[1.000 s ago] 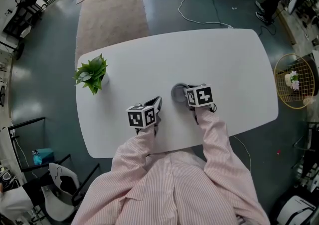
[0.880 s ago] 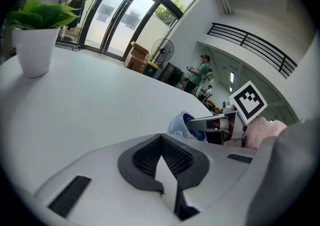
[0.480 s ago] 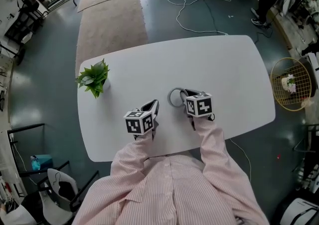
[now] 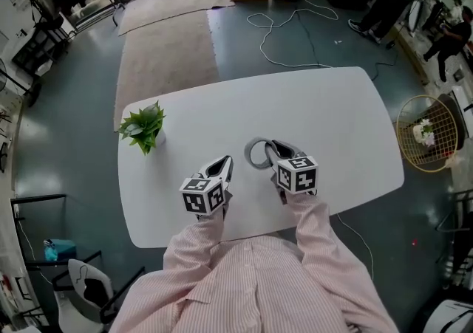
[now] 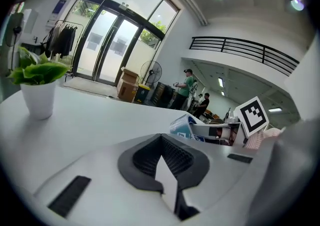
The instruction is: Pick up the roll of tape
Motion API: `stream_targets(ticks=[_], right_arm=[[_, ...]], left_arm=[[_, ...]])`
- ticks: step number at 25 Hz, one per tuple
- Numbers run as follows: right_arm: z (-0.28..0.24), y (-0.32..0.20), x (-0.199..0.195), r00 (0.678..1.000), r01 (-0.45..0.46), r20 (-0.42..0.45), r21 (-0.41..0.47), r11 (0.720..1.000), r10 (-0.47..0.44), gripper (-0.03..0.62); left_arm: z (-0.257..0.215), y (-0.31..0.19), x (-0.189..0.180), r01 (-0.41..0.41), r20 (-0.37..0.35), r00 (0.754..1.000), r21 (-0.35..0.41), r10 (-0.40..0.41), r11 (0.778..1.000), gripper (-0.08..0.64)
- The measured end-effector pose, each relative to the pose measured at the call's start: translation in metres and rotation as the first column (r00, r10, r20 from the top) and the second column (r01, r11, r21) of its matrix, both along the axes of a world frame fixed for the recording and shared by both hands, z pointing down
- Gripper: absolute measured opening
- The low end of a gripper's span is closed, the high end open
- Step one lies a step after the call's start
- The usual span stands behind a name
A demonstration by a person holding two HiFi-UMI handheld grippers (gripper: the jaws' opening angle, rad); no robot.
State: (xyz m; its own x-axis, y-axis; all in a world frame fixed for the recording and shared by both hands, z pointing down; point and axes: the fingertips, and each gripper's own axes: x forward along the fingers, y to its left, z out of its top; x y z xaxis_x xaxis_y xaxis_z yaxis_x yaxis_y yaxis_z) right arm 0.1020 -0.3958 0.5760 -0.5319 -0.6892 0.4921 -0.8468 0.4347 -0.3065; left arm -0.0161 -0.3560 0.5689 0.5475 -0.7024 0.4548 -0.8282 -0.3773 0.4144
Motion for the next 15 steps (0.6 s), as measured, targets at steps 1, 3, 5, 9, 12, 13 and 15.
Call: stream_targets(ticks=[1, 3, 5, 9, 12, 13, 15], right_arm=[[-0.005, 0.001, 0.0, 1.0, -0.002, 0.009, 0.016, 1.0, 0.002, 0.08], [-0.013, 0.002, -0.001, 1.0, -0.007, 0.029, 0.046, 0.999, 0.006, 0.08], [-0.021, 0.005, -0.001, 0.999, -0.012, 0.049, 0.076, 0.997, 0.008, 0.08], [-0.041, 0.008, -0.001, 0.995, -0.025, 0.095, 0.146, 0.989, 0.012, 0.08], [-0.057, 0.01, 0.001, 0.991, -0.038, 0.132, 0.189, 0.981, 0.013, 0.08], [-0.063, 0.012, 0.001, 0.99, -0.043, 0.142, 0.202, 0.979, 0.014, 0.08], [-0.075, 0.013, 0.003, 0.987, -0.052, 0.16, 0.228, 0.972, 0.016, 0.08]], left_arm=[[-0.005, 0.0, 0.0, -0.003, 0.002, 1.0, 0.015, 0.003, 1.0, 0.002], [-0.014, 0.0, 0.0, -0.008, 0.008, 1.0, 0.047, 0.008, 0.999, 0.002], [-0.024, 0.0, 0.0, -0.012, 0.012, 1.0, 0.078, 0.011, 0.997, 0.002], [-0.04, 0.001, -0.002, -0.013, 0.029, 1.0, 0.132, 0.009, 0.991, 0.002], [-0.054, 0.001, -0.004, -0.01, 0.037, 0.999, 0.174, 0.004, 0.985, 0.002], [-0.06, 0.001, -0.005, -0.009, 0.038, 0.999, 0.188, 0.002, 0.982, 0.002], [-0.07, 0.001, -0.006, -0.008, 0.038, 0.999, 0.214, 0.0, 0.977, 0.002]])
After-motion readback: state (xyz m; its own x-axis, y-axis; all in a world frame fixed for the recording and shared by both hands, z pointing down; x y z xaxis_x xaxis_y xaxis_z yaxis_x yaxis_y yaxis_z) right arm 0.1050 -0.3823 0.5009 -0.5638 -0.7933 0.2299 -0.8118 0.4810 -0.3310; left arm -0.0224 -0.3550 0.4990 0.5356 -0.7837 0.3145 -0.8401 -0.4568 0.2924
